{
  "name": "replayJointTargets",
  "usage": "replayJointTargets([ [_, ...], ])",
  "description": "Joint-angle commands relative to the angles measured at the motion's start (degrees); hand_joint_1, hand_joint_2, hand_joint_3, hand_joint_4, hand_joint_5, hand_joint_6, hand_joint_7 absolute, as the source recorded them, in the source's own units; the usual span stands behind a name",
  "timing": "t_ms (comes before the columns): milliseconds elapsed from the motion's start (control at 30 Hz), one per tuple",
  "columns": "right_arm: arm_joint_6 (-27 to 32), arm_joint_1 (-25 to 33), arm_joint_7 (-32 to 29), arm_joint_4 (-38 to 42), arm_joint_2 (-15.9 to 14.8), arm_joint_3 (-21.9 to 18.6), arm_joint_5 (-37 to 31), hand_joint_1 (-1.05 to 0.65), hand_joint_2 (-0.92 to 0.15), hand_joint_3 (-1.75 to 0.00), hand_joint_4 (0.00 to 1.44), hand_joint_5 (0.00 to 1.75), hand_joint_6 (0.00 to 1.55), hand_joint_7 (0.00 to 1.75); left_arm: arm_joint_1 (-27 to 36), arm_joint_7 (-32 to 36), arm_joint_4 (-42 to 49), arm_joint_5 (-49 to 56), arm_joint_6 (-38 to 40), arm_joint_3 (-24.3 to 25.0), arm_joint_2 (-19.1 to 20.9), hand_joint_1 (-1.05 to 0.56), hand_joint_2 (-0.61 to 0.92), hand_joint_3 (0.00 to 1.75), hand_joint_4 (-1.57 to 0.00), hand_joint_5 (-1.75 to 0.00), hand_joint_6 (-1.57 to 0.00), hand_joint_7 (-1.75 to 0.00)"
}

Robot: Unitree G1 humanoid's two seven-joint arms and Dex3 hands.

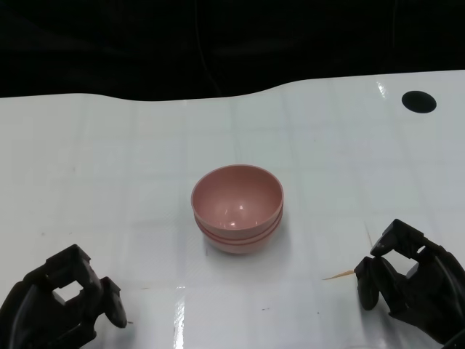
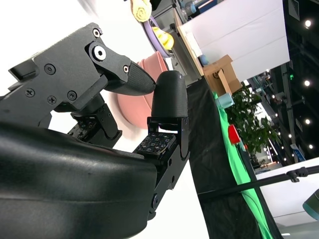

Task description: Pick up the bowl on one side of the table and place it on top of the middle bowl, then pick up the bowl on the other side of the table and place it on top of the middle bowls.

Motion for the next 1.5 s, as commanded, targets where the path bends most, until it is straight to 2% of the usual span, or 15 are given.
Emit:
replayJointTargets([
  [33, -0.2, 0.6, -0.1, -0.5, -1.0, -0.4, 0.4, -0.05, -0.57, -1.05, 0.89, 1.75, 0.85, 1.37, 0.1, 1.0, 1.6, 1.0, 0.0, 1.2, 0.1, 0.02, 0.61, 1.31, -0.88, -1.67, -0.84, -1.52],
  [100, -0.5, 0.8, -0.1, -0.4, -1.1, -0.5, 0.3, -0.05, -0.58, -1.06, 0.88, 1.75, 0.85, 1.37, 0.2, 3.1, 2.8, 2.1, 0.2, 1.7, -0.4, 0.00, 0.58, 1.32, -0.90, -1.73, -0.78, -1.68],
  [233, -0.6, 0.8, -0.1, -0.4, -1.1, -0.5, 0.2, -0.05, -0.58, -1.05, 0.88, 1.75, 0.84, 1.38, 0.1, 3.6, 3.2, 2.7, 0.3, 2.0, -0.7, 0.00, 0.57, 1.33, -0.90, -1.75, -0.76, -1.72],
  [600, -0.6, 0.8, -0.1, -0.4, -1.1, -0.5, 0.2, -0.05, -0.59, -1.05, 0.88, 1.75, 0.83, 1.39, 0.0, 3.3, 3.1, 3.4, 0.6, 2.7, -1.2, 0.00, 0.57, 1.33, -0.90, -1.75, -0.75, -1.74],
  [767, -3.6, 1.0, 0.2, 0.6, -1.2, -0.4, -0.6, -0.06, -0.60, -1.02, 0.88, 1.75, 0.82, 1.41, -1.5, -1.5, 6.5, 4.7, -3.0, 2.3, -0.2, -0.02, 0.55, 1.37, -0.93, -1.75, -0.79, -1.75],
  [1233, -3.3, 1.0, 0.2, 0.7, -1.4, -0.3, -0.8, -0.08, -0.59, -0.99, 0.90, 1.71, 0.85, 1.36, -1.6, -1.8, 6.9, 5.4, -4.4, 2.6, -0.7, -0.05, 0.51, 1.43, -0.92, -1.75, -0.79, -1.75],
  [1500, -3.9, 0.6, 0.4, 1.2, -1.5, -0.4, -0.9, -0.08, -0.61, -0.96, 0.90, 1.71, 0.85, 1.36, -2.4, -1.5, 5.2, 5.2, -2.4, 2.5, -0.1, -0.05, 0.52, 1.37, -0.90, -1.75, -0.80, -1.75],
])
